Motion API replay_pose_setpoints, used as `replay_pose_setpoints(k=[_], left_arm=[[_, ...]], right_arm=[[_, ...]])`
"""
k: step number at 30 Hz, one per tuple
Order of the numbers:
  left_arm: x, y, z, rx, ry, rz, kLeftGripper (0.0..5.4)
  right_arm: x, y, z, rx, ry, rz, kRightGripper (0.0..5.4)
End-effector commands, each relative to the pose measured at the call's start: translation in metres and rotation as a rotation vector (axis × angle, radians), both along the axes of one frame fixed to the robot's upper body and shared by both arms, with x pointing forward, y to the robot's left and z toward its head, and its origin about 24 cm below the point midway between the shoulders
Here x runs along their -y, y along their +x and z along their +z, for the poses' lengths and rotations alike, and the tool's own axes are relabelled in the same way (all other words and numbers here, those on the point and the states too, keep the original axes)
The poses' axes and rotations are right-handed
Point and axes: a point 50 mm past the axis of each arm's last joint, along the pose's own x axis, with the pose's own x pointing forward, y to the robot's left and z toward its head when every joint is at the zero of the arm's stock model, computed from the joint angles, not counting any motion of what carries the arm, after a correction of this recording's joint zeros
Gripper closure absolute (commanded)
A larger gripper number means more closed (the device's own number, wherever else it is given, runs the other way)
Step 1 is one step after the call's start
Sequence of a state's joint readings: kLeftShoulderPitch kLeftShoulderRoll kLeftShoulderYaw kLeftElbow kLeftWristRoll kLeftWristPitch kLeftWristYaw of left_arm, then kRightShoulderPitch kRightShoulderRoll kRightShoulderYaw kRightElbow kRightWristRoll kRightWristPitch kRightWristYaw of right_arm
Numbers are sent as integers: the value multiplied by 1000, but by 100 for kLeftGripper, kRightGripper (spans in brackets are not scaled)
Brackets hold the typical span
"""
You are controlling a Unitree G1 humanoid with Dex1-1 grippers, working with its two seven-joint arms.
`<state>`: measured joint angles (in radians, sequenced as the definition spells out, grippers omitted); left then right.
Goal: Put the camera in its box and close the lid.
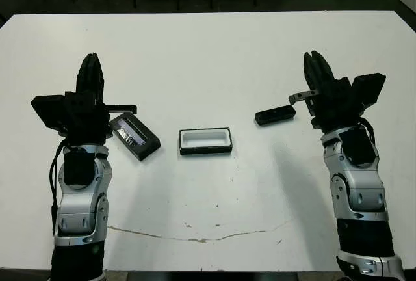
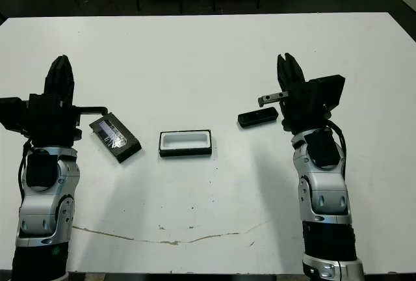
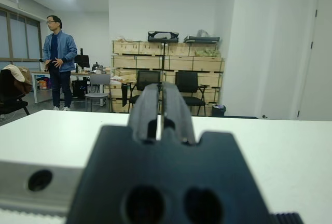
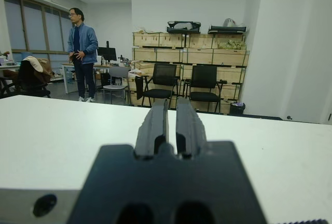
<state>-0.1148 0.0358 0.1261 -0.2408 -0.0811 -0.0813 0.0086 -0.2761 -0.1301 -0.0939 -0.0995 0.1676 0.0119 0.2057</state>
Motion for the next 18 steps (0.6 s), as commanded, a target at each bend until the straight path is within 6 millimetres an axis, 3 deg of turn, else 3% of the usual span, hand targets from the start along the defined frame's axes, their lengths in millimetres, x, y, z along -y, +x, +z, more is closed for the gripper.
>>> replay_pose_setpoints(k=[1, 11, 14, 18], left_arm=[[-3, 1, -4, -27, 7, 11, 539], [-2, -1, -6, -41, 10, 13, 539], [-2, -2, -6, -37, 16, 11, 539], [-1, -2, -7, -43, 20, 17, 539]], right_arm=[[3, 0, -4, -31, -4, -11, 540], [5, 2, -2, -41, -17, -6, 540], [15, 17, 14, -20, -98, -12, 540], [30, 60, 33, -88, -228, -35, 540]])
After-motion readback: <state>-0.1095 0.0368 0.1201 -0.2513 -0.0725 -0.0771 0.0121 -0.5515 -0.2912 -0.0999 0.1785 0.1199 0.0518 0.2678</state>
